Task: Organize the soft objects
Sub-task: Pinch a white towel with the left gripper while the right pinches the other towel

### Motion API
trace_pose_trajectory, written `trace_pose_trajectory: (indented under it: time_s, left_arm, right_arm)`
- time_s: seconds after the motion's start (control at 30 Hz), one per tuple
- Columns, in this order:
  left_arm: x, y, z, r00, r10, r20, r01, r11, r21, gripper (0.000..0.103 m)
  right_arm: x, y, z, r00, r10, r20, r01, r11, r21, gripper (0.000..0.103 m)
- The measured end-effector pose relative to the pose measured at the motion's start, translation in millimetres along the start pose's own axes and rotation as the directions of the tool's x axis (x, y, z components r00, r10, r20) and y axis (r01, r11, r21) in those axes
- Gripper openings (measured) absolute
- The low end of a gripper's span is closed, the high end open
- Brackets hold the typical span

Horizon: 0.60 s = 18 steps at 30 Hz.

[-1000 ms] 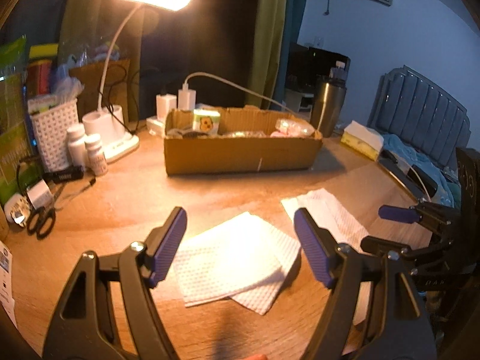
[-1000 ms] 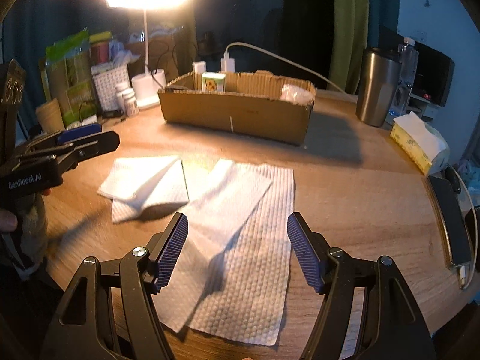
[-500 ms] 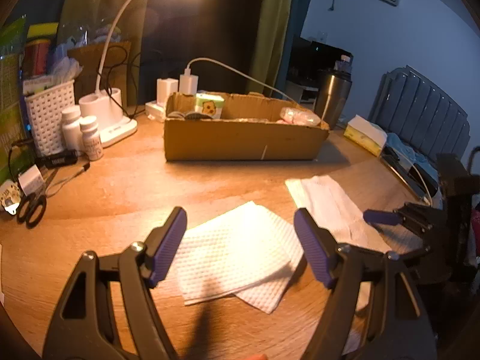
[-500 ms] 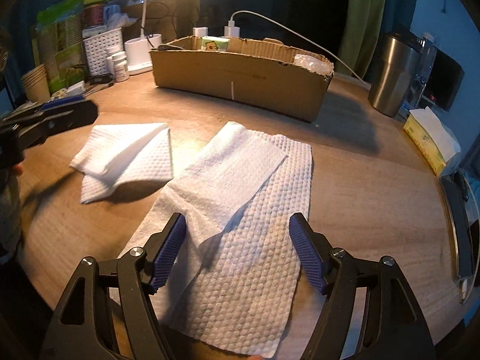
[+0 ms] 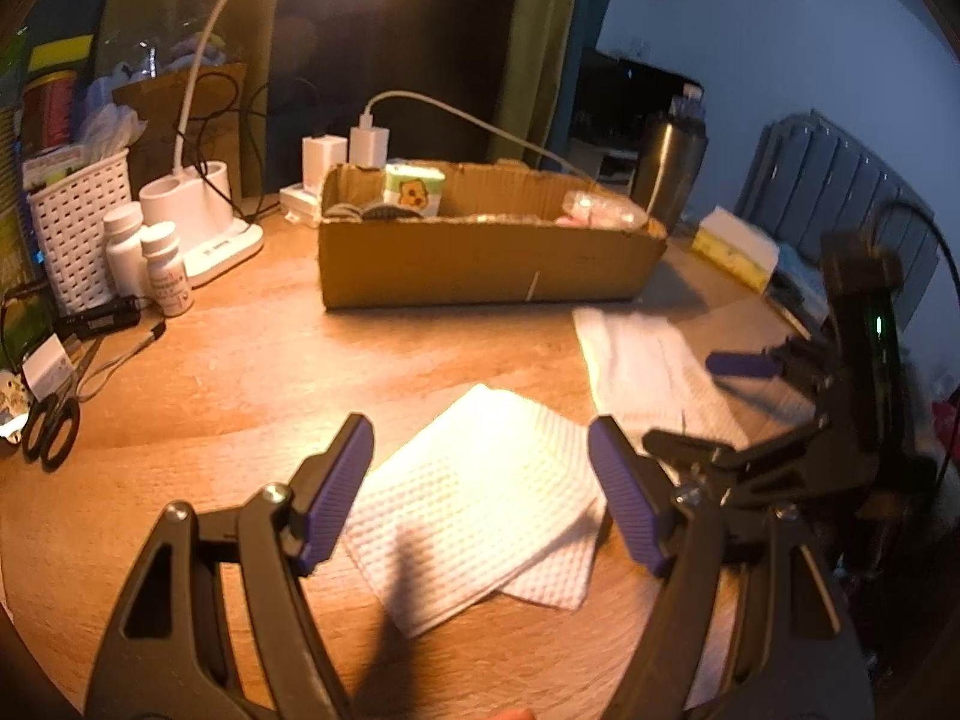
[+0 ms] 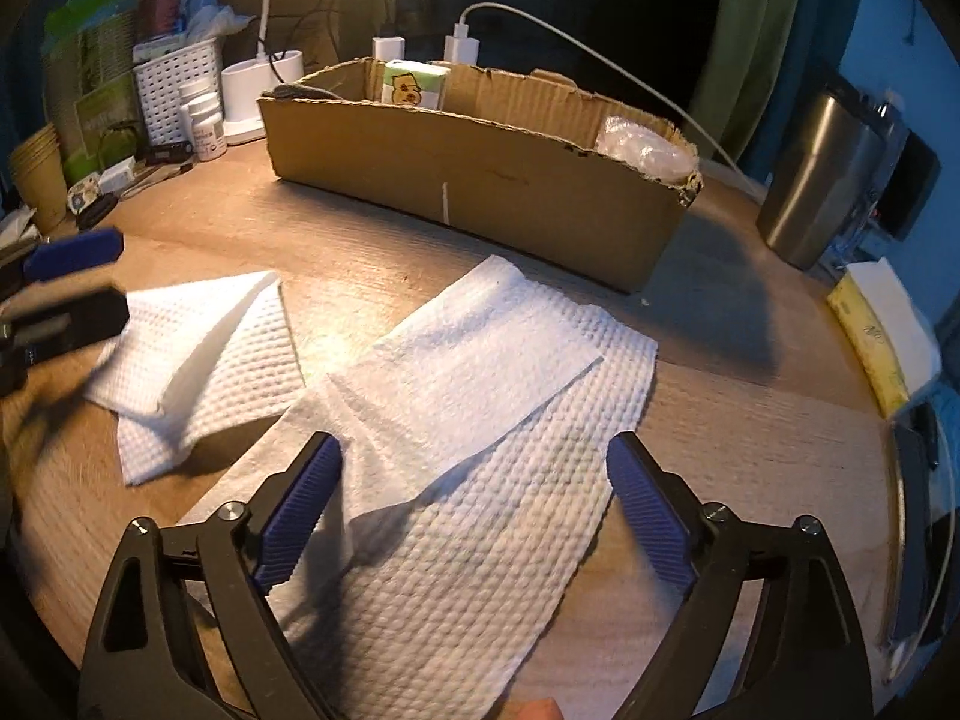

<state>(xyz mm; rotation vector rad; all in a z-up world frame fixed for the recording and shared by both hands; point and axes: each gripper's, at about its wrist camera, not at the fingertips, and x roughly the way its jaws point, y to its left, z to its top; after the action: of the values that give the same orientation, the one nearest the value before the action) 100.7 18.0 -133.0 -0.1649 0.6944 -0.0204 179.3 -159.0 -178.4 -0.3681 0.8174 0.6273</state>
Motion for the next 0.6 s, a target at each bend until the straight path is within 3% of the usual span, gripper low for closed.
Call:
trace_pose_trajectory:
  time_s: [0.27, 0.43, 0.5, 0.6]
  left_arm:
    - [28.0, -6.2, 2.7, 0.993, 0.04, -0.112, -0.036, 0.998, 0.044, 0.075]
    - [51.0, -9.7, 1.8, 0.974, 0.09, -0.208, -0.078, 0.995, 0.066, 0.075]
    - [54.2, -14.6, 0.7, 0.969, 0.116, -0.218, -0.097, 0.991, 0.096, 0.076]
    - [56.6, -18.6, -0.1, 0.966, 0.135, -0.222, -0.112, 0.987, 0.114, 0.077]
  right_arm:
    - [8.2, -4.8, 5.9, 0.997, 0.074, -0.018, -0.073, 0.997, 0.025, 0.092]
    - [10.3, -1.6, 8.2, 0.997, 0.075, -0.016, -0.074, 0.997, 0.029, 0.091]
    - [9.8, -2.3, 8.1, 0.997, 0.08, -0.01, -0.08, 0.996, 0.031, 0.088]
    - [7.9, -3.2, 8.8, 0.997, 0.079, 0.004, -0.08, 0.996, 0.038, 0.073]
